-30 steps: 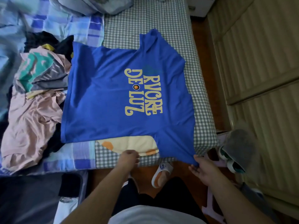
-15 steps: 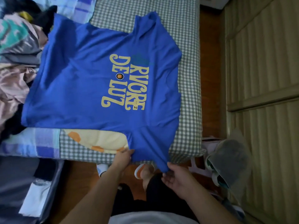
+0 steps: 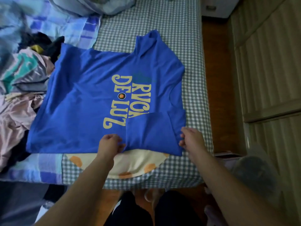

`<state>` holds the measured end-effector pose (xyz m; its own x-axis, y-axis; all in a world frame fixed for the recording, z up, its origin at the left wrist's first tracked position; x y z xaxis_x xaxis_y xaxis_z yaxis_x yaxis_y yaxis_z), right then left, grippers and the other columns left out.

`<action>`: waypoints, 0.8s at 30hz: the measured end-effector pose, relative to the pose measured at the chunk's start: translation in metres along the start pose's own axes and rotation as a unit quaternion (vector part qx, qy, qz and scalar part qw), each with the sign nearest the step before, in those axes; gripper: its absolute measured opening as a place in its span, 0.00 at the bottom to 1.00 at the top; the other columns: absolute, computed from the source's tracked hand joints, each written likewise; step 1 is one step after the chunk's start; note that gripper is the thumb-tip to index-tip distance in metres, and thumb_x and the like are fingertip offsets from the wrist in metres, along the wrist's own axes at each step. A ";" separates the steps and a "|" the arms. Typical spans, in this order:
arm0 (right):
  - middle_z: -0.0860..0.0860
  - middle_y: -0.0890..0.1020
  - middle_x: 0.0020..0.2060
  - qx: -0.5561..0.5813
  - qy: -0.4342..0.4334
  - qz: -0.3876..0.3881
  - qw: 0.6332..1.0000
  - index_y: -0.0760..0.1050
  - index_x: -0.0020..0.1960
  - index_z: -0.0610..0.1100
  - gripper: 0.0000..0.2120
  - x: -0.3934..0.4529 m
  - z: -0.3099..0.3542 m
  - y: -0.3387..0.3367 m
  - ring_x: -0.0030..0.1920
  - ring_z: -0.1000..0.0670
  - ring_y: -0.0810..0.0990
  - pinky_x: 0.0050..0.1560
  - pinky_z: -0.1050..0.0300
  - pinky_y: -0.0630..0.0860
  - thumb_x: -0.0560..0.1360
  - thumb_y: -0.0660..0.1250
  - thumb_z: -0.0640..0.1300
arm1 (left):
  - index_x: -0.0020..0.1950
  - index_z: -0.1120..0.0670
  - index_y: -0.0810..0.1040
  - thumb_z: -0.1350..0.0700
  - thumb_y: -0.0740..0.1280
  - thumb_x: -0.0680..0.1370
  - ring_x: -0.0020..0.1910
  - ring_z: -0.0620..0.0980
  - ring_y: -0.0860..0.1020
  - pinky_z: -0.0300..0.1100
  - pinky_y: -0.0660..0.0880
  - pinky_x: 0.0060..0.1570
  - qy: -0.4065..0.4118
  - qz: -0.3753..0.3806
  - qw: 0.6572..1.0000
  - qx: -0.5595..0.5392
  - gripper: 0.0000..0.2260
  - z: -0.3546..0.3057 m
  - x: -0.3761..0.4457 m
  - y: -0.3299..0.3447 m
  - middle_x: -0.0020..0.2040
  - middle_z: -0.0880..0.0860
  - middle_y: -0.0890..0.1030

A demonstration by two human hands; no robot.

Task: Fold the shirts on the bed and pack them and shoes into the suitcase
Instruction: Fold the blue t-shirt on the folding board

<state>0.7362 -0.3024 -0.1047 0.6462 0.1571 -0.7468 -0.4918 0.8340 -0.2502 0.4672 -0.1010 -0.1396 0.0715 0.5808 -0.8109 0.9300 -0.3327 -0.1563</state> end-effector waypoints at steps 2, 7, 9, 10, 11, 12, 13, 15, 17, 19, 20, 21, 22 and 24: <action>0.48 0.80 0.42 -0.202 -0.092 -0.049 0.974 0.77 0.50 0.43 0.08 0.012 -0.015 -0.016 0.40 0.48 0.79 0.41 0.54 0.74 0.81 0.66 0.47 | 0.50 0.57 0.73 0.57 0.65 0.81 0.37 0.56 0.81 0.47 0.76 0.39 0.043 -0.018 0.986 0.160 0.04 0.012 0.012 0.009 0.48 0.56 0.79; 0.48 0.73 0.58 -0.298 -0.121 0.029 0.947 0.72 0.57 0.56 0.18 0.027 -0.075 0.000 0.53 0.49 0.78 0.52 0.52 0.78 0.72 0.74 0.59 | 0.54 0.54 0.75 0.46 0.69 0.79 0.49 0.59 0.81 0.53 0.79 0.51 0.085 -0.052 0.943 0.318 0.13 0.044 0.043 0.019 0.50 0.53 0.81; 0.51 0.67 0.59 -0.333 -0.123 0.030 0.935 0.73 0.56 0.53 0.17 0.028 -0.083 0.003 0.54 0.50 0.75 0.55 0.56 0.74 0.72 0.77 0.52 | 0.48 0.55 0.78 0.50 0.69 0.80 0.50 0.60 0.79 0.52 0.77 0.50 0.106 -0.066 0.941 0.314 0.09 0.046 0.048 0.016 0.46 0.55 0.81; 0.51 0.65 0.58 -0.363 -0.138 0.016 0.922 0.74 0.54 0.49 0.16 0.027 -0.083 0.001 0.53 0.50 0.74 0.56 0.57 0.72 0.72 0.78 0.49 | 0.43 0.55 0.78 0.51 0.68 0.81 0.48 0.61 0.79 0.51 0.75 0.47 0.107 -0.066 0.943 0.309 0.10 0.046 0.049 0.013 0.42 0.55 0.81; 0.52 0.64 0.57 -0.391 -0.152 0.002 0.908 0.75 0.53 0.47 0.14 0.027 -0.084 -0.003 0.52 0.50 0.74 0.57 0.58 0.72 0.73 0.77 0.47 | 0.39 0.55 0.77 0.52 0.67 0.81 0.45 0.61 0.79 0.50 0.72 0.44 0.106 -0.064 0.943 0.308 0.12 0.046 0.048 0.010 0.38 0.54 0.79; 0.52 0.65 0.55 -0.407 -0.165 -0.009 0.898 0.76 0.51 0.45 0.12 0.026 -0.083 -0.009 0.51 0.49 0.74 0.56 0.56 0.72 0.74 0.76 0.46 | 0.37 0.56 0.76 0.52 0.67 0.81 0.43 0.61 0.78 0.50 0.71 0.42 0.102 -0.059 0.944 0.309 0.14 0.048 0.047 0.007 0.35 0.54 0.78; 0.51 0.66 0.54 -0.412 -0.172 -0.017 0.895 0.77 0.49 0.43 0.09 0.027 -0.081 -0.017 0.50 0.48 0.75 0.55 0.54 0.72 0.76 0.74 0.45 | 0.36 0.57 0.77 0.52 0.67 0.81 0.40 0.61 0.77 0.50 0.71 0.41 0.095 -0.050 0.944 0.312 0.15 0.050 0.045 0.005 0.33 0.54 0.77; 0.49 0.69 0.52 -0.412 -0.173 -0.044 0.893 0.77 0.45 0.42 0.07 0.028 -0.073 -0.039 0.50 0.45 0.75 0.52 0.52 0.70 0.77 0.72 0.43 | 0.35 0.60 0.78 0.52 0.68 0.80 0.33 0.57 0.74 0.49 0.69 0.37 0.075 -0.026 0.945 0.317 0.17 0.058 0.039 0.003 0.29 0.53 0.75; 0.49 0.70 0.51 -0.452 -0.183 -0.067 0.871 0.78 0.45 0.39 0.07 0.029 -0.060 -0.058 0.51 0.44 0.75 0.53 0.50 0.72 0.77 0.72 0.42 | 0.32 0.59 0.77 0.54 0.70 0.79 0.29 0.54 0.72 0.47 0.65 0.34 0.051 0.002 0.946 0.320 0.17 0.071 0.034 0.004 0.25 0.50 0.73; 0.49 0.71 0.53 -0.527 -0.179 -0.054 0.829 0.80 0.51 0.39 0.08 0.027 -0.054 -0.061 0.56 0.43 0.73 0.57 0.48 0.73 0.77 0.72 0.44 | 0.30 0.57 0.76 0.55 0.70 0.78 0.28 0.51 0.71 0.46 0.65 0.33 0.038 0.021 0.937 0.346 0.17 0.081 0.032 0.003 0.22 0.48 0.72; 0.48 0.71 0.56 -0.565 -0.163 -0.042 0.808 0.80 0.55 0.40 0.10 0.025 -0.055 -0.058 0.60 0.43 0.71 0.59 0.46 0.72 0.77 0.72 0.45 | 0.30 0.57 0.75 0.56 0.70 0.78 0.28 0.51 0.72 0.46 0.66 0.33 0.041 0.027 0.928 0.369 0.17 0.083 0.032 0.003 0.23 0.48 0.73; 0.47 0.71 0.59 -0.593 -0.154 -0.041 0.789 0.79 0.59 0.42 0.12 0.023 -0.053 -0.051 0.62 0.42 0.69 0.62 0.45 0.72 0.77 0.72 0.45 | 0.30 0.57 0.74 0.55 0.69 0.78 0.30 0.52 0.73 0.47 0.68 0.34 0.052 0.029 0.918 0.392 0.16 0.081 0.032 0.002 0.24 0.48 0.74; 0.46 0.71 0.61 -0.602 -0.161 -0.054 0.780 0.77 0.61 0.44 0.15 0.021 -0.045 -0.043 0.63 0.42 0.68 0.64 0.44 0.71 0.77 0.72 0.46 | 0.32 0.57 0.75 0.54 0.68 0.78 0.32 0.53 0.75 0.48 0.70 0.36 0.072 0.024 0.910 0.407 0.15 0.075 0.031 0.002 0.26 0.49 0.76; 0.45 0.73 0.62 -0.567 -0.227 -0.097 0.786 0.76 0.65 0.45 0.17 0.015 -0.016 -0.018 0.63 0.41 0.69 0.64 0.44 0.69 0.77 0.70 0.45 | 0.38 0.54 0.77 0.51 0.66 0.79 0.40 0.56 0.77 0.49 0.71 0.40 0.127 0.007 0.907 0.401 0.11 0.055 0.025 0.009 0.33 0.49 0.79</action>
<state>0.7458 -0.3238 -0.1214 0.7876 0.4734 -0.3944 -0.3956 -0.1022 -0.9127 0.4576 -0.1299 -0.1926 0.2569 0.6913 -0.6753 0.3739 -0.7155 -0.5902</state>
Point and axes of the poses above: each hand's wrist, its own x-axis towards the middle knuckle, its own y-axis out of the palm, z = x × y, the point moved 9 cm from there along x, towards the middle knuckle
